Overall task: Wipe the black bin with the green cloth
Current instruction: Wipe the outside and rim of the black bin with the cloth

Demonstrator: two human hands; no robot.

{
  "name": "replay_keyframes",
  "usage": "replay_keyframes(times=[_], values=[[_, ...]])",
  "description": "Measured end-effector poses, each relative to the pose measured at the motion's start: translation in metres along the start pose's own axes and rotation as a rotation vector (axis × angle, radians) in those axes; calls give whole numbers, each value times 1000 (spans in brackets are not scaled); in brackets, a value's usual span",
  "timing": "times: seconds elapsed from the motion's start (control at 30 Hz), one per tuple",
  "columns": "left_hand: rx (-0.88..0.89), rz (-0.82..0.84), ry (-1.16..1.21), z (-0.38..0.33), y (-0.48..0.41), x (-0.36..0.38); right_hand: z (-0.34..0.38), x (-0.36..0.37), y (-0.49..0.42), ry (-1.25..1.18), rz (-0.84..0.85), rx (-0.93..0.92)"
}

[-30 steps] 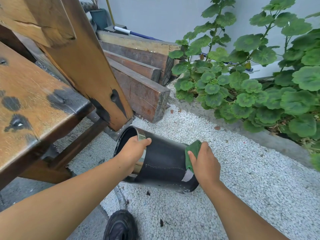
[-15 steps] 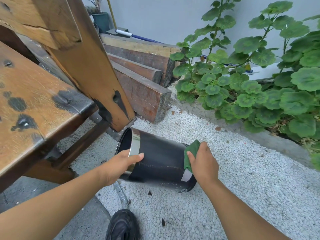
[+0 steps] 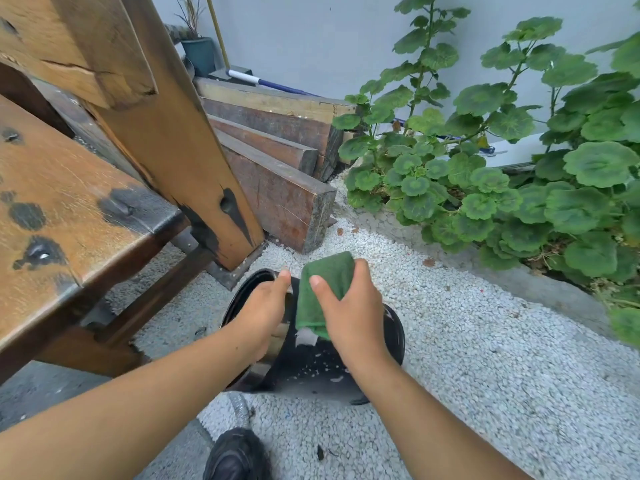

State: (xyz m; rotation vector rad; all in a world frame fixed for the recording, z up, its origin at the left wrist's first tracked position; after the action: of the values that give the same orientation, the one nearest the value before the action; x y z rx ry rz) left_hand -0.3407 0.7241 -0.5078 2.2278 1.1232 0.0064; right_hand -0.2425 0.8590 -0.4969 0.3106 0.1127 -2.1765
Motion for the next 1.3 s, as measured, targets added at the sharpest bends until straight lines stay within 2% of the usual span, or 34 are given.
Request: replay_keyframes(times=[0.17,0.3,0.5,0.8,1.0,1.23,1.3], values=[[57,78,119,-3,-3,11,-2,17,6,138,49,13],[110,151,92,-4,-7,22,0,14,4,292,24,3],[85,59,-10,-3,-6,16,-15,2,-2,415,-40,8],[23,-38,-59,12,-15,-12,-66,-24,-15,557,-79,137],[-8,-26,-37,9,-13,-22,-86,-36,-18,630,-83,214],[23,-57,-75,2,-11,-29,-94,-46,-22,680,-112,221],[-9,37,-40,7,-11,-26,-96,-48,-22,694,-120,235]])
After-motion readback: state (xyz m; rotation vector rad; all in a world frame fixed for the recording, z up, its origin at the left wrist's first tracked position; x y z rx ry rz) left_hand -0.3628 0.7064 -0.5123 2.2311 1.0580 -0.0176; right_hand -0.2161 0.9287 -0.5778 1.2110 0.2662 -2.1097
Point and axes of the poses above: each hand's wrist, its own y-axis away from the middle knuckle, its own x-axis out of the palm, z = x × y, the point moved 8 cm from there along -y, towards the middle knuckle, and after that the axes turned 11 degrees about z, right-handed, at the moved point
